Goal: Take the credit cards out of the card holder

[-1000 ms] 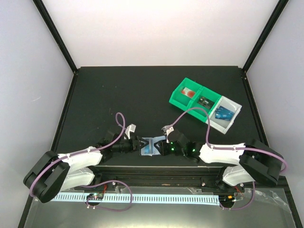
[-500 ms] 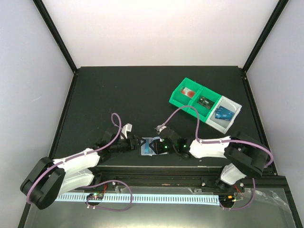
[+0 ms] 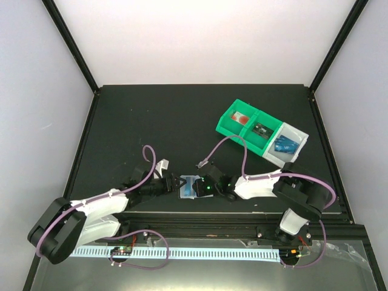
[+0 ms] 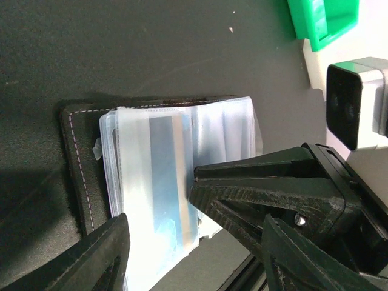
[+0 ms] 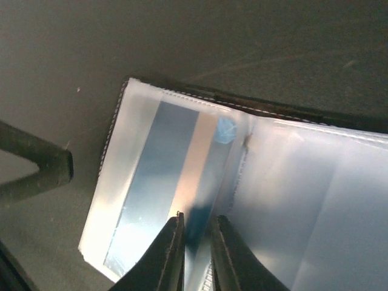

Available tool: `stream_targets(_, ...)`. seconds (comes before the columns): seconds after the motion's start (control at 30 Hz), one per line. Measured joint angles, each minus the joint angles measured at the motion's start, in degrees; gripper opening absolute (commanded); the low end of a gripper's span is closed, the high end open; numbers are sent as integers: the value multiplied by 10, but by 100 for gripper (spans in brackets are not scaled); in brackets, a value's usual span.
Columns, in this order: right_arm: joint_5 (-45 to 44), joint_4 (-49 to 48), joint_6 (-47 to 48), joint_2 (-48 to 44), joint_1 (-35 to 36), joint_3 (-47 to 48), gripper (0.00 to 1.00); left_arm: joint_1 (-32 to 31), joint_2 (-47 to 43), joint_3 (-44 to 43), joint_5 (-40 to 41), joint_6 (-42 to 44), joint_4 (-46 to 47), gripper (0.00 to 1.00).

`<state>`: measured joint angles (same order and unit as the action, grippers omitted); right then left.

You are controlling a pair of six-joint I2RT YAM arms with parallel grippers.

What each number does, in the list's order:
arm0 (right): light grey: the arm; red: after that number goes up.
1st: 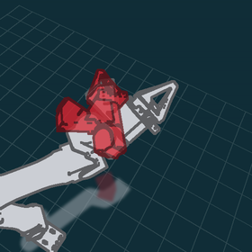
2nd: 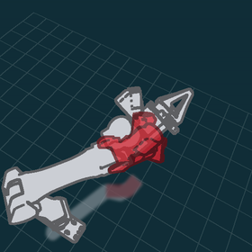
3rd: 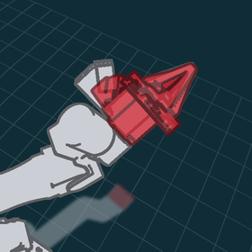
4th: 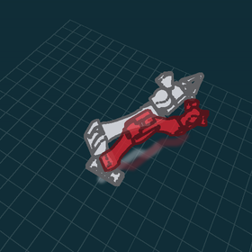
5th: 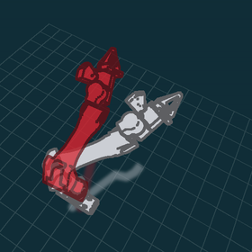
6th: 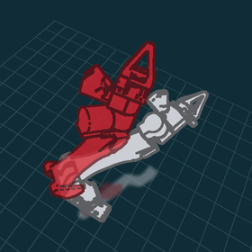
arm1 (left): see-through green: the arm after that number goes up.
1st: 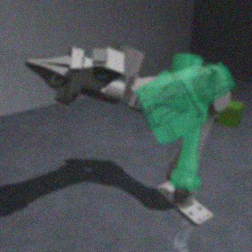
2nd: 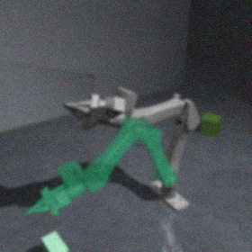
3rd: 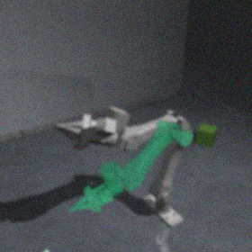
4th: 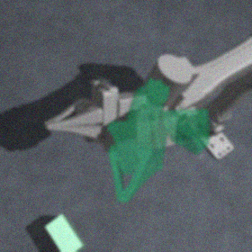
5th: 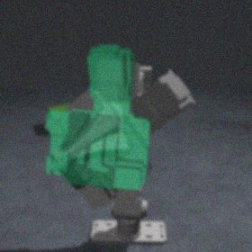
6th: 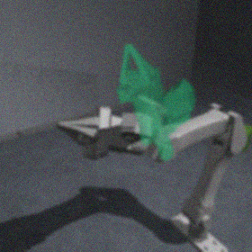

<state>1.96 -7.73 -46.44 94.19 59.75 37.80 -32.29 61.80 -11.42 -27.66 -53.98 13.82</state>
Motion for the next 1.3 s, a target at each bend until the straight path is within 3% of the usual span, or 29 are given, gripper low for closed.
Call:
stream_targets(0.27,-10,0,-2,6,0,0,2,0,38,0,-22,0,28,66)
stream_targets(0.8,-9,-8,-4,8,0,-1,1,0,83,0,-49,2,51,67)
stream_targets(1.3,-7,-36,-4,9,0,-14,1,0,10,-2,-20,-3,10,71)
